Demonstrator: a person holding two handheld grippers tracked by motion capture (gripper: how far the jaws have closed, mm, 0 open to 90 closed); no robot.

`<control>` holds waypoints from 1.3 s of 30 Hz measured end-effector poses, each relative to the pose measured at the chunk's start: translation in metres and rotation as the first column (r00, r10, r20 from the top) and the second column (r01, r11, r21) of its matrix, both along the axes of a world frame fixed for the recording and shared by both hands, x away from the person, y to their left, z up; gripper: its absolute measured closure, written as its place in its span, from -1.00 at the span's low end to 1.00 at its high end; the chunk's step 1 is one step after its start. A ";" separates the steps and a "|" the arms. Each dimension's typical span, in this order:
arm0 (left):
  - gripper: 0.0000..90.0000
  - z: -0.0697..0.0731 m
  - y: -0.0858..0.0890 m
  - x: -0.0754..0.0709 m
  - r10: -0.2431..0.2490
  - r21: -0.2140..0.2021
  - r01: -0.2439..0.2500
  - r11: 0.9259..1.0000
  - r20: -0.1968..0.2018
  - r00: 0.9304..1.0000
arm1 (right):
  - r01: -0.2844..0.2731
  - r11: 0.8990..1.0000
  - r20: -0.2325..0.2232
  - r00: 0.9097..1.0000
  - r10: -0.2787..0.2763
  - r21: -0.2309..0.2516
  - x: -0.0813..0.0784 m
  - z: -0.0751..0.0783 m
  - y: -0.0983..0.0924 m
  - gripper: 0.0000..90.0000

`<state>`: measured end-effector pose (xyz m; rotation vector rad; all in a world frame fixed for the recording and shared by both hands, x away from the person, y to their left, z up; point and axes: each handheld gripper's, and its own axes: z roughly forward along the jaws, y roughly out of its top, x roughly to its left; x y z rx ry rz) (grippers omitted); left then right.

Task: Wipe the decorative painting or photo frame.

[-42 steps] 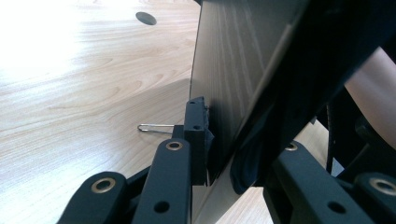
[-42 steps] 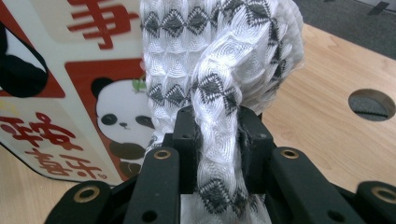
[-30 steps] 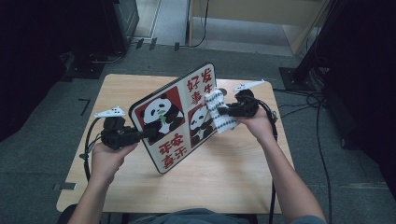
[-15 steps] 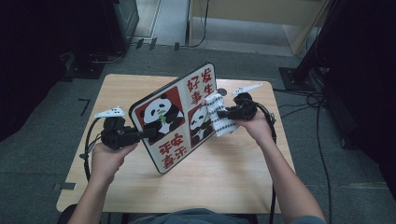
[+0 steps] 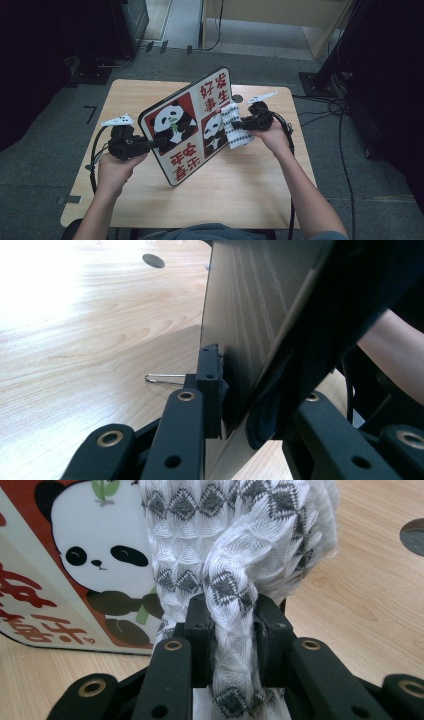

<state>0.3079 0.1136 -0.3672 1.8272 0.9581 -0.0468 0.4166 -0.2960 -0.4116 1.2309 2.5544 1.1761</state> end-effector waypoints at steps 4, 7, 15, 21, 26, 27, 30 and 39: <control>0.71 0.000 0.000 0.000 -0.001 0.001 0.001 1.000 0.000 1.000 | -0.003 1.000 -0.009 1.000 0.003 -0.011 -0.001 -0.004 0.000 0.62; 0.71 0.000 0.000 0.000 -0.002 0.001 0.002 1.000 0.001 1.000 | -0.002 1.000 -0.023 1.000 0.001 -0.019 -0.001 -0.008 0.000 0.62; 0.71 0.000 0.000 0.000 -0.002 0.000 0.002 1.000 0.003 1.000 | 0.004 0.999 -0.048 0.999 -0.006 -0.034 0.000 -0.020 0.000 0.62; 0.71 0.000 0.000 0.000 -0.005 0.000 0.005 1.000 0.005 1.000 | 0.000 0.999 -0.068 0.998 -0.003 -0.040 0.001 -0.027 0.002 0.62; 0.71 0.000 0.000 0.000 -0.007 -0.001 0.007 1.000 0.007 1.000 | -0.004 0.999 -0.086 0.996 0.000 -0.051 0.001 -0.034 0.002 0.62; 0.71 0.000 0.000 0.000 -0.006 -0.001 0.006 1.000 0.007 1.000 | -0.003 0.999 -0.091 0.996 -0.002 -0.054 0.001 -0.035 0.002 0.62; 0.71 -0.001 0.001 0.000 -0.007 -0.002 0.007 1.000 0.007 1.000 | 0.001 0.999 -0.094 0.996 -0.006 -0.048 0.001 -0.037 0.001 0.62; 0.71 -0.001 0.000 0.000 -0.013 0.001 0.013 1.000 0.010 1.000 | 0.005 0.998 -0.128 0.992 -0.013 -0.062 0.000 -0.053 0.000 0.62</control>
